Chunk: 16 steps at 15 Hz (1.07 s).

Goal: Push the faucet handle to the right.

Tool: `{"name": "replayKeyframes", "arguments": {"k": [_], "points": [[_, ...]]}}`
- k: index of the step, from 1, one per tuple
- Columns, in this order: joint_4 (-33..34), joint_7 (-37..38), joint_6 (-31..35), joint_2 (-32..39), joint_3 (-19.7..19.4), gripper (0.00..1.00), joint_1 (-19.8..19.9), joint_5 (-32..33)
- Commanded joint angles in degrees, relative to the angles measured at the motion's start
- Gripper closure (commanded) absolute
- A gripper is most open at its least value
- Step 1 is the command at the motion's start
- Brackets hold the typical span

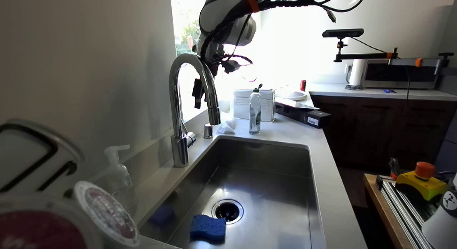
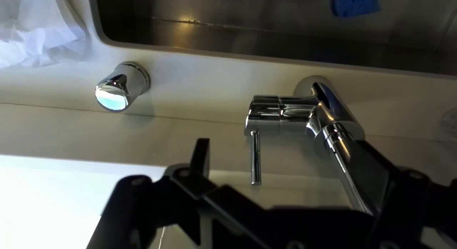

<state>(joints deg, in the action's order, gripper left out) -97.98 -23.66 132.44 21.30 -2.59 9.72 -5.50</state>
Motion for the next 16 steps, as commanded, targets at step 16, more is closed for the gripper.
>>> {"name": "replayKeyframes", "arguments": {"k": [16], "points": [[11.62,-3.32,4.07,13.18,5.44,0.00,4.26,-3.78]]}}
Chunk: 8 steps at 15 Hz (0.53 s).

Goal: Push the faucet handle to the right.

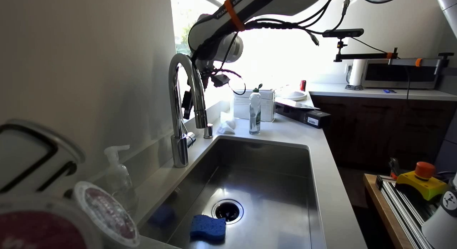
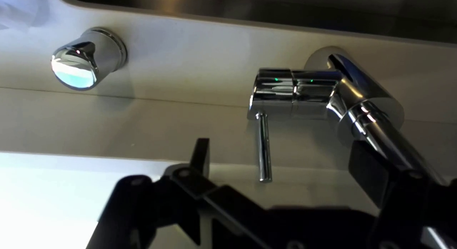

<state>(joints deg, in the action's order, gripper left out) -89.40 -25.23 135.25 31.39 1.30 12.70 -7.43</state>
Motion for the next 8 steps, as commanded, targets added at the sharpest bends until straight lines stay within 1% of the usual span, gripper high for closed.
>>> {"name": "replayKeyframes", "arguments": {"k": [1,8], "points": [[3.73,-1.97,1.54,3.75,1.95,0.00,1.62,-2.13],[7.00,-4.03,4.51,7.78,4.37,0.00,4.16,-4.26]]}}
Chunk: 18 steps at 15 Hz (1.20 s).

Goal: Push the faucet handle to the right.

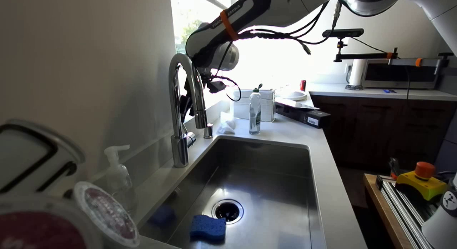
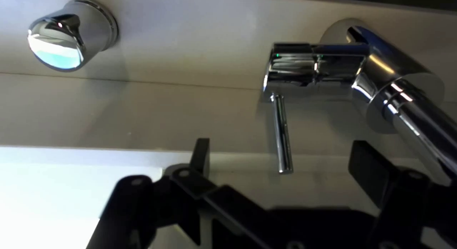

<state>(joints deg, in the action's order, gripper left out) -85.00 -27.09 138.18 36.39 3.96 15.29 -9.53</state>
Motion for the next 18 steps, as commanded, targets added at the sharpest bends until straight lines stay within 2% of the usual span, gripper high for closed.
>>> {"name": "replayKeyframes", "arguments": {"k": [1,2,7,8,11,12,13,15,18], "points": [[3.10,-2.43,1.60,3.21,1.95,0.13,1.87,-2.30],[3.54,-2.54,1.63,3.61,2.12,0.27,2.10,-2.33],[4.94,-3.24,2.07,4.96,2.98,0.67,3.24,-2.42],[5.07,-3.25,1.97,5.05,3.12,0.49,3.35,-2.41],[5.52,-3.26,1.97,5.45,3.29,0.34,3.46,-2.32],[5.73,-3.30,1.91,5.58,3.29,0.40,3.51,-2.28],[5.77,-3.31,1.83,5.60,3.25,0.58,3.54,-2.20],[5.88,-3.44,1.79,5.74,3.26,0.68,3.66,-2.20],[5.75,-3.55,1.82,5.74,3.41,0.95,3.69,-2.21]]}}
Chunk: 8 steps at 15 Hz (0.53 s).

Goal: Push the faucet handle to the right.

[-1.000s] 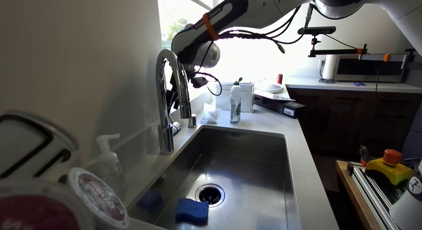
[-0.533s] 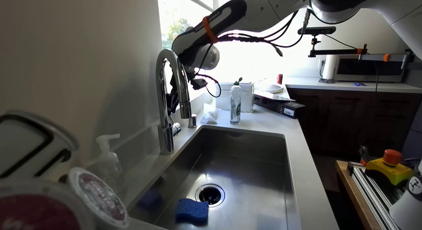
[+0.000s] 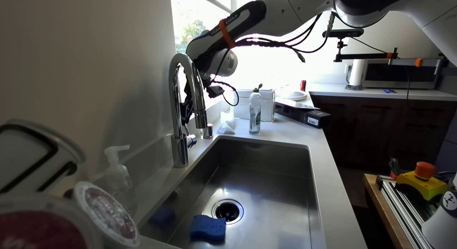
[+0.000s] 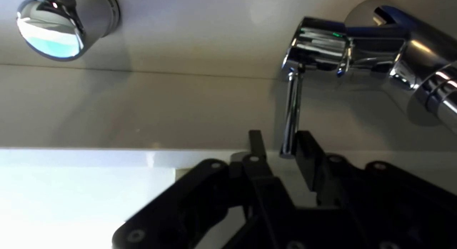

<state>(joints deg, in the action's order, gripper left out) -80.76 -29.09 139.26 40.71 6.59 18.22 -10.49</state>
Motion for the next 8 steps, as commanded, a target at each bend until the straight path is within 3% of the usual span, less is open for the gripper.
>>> {"name": "replayKeyframes", "arguments": {"k": [1,8], "points": [[1.56,-1.53,0.72,1.45,0.80,0.96,0.74,-1.21],[1.51,-1.47,0.73,1.32,0.96,0.93,0.90,-1.57]]}}
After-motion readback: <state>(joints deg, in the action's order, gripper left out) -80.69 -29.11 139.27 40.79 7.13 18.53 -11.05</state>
